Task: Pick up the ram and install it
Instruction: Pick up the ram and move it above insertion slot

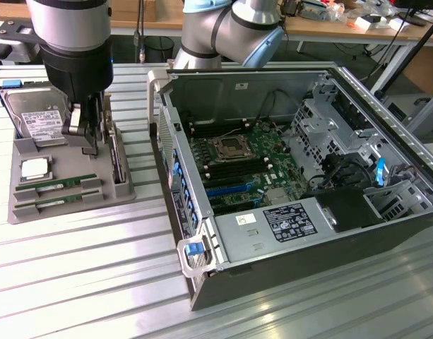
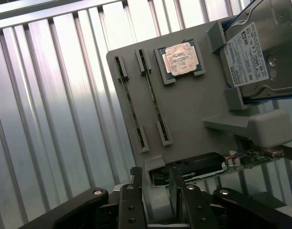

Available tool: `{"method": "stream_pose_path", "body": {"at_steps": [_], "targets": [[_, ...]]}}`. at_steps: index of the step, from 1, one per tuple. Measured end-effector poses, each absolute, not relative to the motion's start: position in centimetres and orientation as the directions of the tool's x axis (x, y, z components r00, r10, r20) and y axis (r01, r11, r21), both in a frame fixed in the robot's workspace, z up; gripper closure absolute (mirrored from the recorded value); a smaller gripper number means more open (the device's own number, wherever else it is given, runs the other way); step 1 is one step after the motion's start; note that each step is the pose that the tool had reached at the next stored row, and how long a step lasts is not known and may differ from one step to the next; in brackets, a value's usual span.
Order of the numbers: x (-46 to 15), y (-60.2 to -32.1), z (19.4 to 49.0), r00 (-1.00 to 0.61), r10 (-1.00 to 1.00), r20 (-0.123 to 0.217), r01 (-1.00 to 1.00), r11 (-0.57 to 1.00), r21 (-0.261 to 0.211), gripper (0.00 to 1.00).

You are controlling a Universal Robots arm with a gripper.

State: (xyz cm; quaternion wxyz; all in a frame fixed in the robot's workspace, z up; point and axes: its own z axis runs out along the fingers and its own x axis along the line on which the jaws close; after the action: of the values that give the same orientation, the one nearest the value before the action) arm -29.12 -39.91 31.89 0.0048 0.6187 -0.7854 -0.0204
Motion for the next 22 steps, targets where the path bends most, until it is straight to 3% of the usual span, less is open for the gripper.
{"method": "stream_pose_path", "body": {"at_steps": [22], "targets": [[-29.1,-39.9,30.7,-0.234,-0.972,-0.018,-0.972,0.234,0.038,0.64]]}}
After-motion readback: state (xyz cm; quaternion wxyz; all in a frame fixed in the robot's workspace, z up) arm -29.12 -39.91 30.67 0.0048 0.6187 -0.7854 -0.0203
